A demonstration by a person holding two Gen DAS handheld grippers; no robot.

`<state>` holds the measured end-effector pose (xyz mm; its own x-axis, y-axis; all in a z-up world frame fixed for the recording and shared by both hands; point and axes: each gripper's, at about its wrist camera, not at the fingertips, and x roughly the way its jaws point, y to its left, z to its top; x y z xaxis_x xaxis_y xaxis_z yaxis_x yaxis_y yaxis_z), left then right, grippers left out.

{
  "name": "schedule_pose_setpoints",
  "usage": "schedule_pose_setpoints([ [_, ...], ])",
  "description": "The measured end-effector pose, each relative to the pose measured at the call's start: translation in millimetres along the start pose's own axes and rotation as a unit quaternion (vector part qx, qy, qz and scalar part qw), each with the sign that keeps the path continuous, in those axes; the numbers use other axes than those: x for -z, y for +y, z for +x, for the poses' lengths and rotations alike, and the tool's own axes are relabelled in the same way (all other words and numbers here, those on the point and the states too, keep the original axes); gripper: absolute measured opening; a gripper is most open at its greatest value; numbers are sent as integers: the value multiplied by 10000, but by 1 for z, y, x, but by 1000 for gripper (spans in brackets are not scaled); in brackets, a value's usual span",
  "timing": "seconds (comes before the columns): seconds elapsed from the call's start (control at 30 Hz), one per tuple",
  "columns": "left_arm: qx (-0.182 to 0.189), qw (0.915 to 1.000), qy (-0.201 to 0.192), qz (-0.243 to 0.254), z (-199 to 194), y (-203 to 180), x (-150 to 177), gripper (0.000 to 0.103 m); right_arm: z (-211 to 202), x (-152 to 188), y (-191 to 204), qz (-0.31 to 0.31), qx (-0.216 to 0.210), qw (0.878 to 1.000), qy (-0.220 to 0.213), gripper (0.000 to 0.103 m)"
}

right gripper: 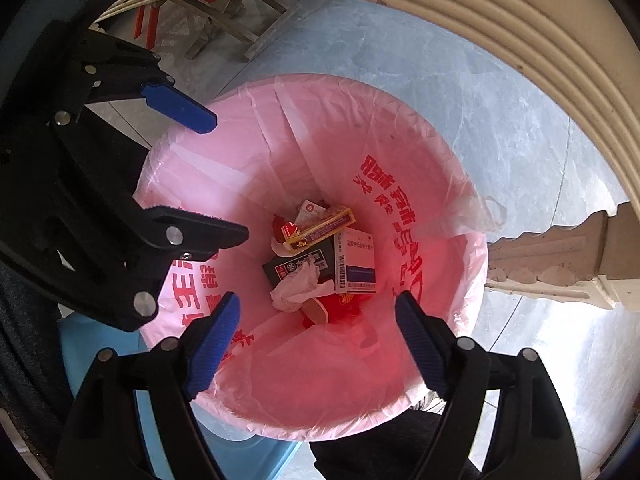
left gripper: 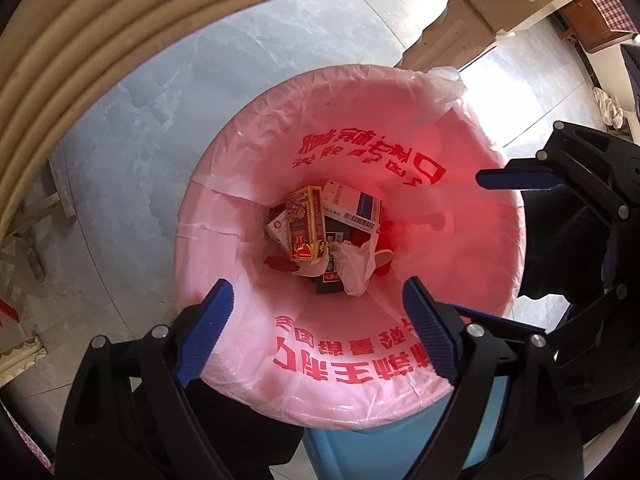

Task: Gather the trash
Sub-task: 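Raise both tools from the bin back over the table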

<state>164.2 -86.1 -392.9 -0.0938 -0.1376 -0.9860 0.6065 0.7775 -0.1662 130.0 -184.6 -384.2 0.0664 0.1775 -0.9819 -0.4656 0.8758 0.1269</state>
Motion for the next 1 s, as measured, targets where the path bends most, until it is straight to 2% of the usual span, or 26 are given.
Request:
schedule_pose_setpoints([
  [0.13,-181,9997,-107,146,-15,-7,6,84,-13,3,5,-35,-29,10000,3,78],
  [0.27,-435,9968,-403,527,-55,-21,17,84,-47,9,15,-129,-4,9999,-83,78],
  [0.4,-695,9905,-616,1016,-110,-28,31,84,-109,12,25,-298,-133,9987,-387,78],
  [0.47,-751,9856,-816,1278,-152,-28,38,85,-152,5,26,-400,-237,9967,-662,79],
  [0.5,-727,9844,-858,1353,-168,-27,39,86,-167,2,25,-437,-329,9959,-726,84],
  [0.57,-617,9810,-976,1557,-213,-21,40,90,-211,-13,23,-590,-441,9926,-964,89],
  [0.67,-735,9746,-1025,1853,-267,-14,37,91,-260,-36,19,-883,-527,9872,-1218,93],
  [0.73,-895,9672,-1264,2014,-304,-10,34,92,-293,-58,14,-1101,-593,9832,-1330,95],
  [0.8,-848,9638,-1306,2164,-328,-8,29,93,-320,-80,8,-1279,-638,9795,-1416,95],
  [0.87,-950,9577,-1371,2345,-355,-7,21,93,-343,-102,1,-1430,-720,9759,-1482,95],
  [0.93,-871,9552,-1219,2554,-370,-6,14,93,-359,-119,-4,-1502,-729,9746,-1495,96],
  [1.0,-947,9489,-1165,2777,-381,-7,5,93,-373,-136,-8,-1680,-604,9729,-1472,96],
])
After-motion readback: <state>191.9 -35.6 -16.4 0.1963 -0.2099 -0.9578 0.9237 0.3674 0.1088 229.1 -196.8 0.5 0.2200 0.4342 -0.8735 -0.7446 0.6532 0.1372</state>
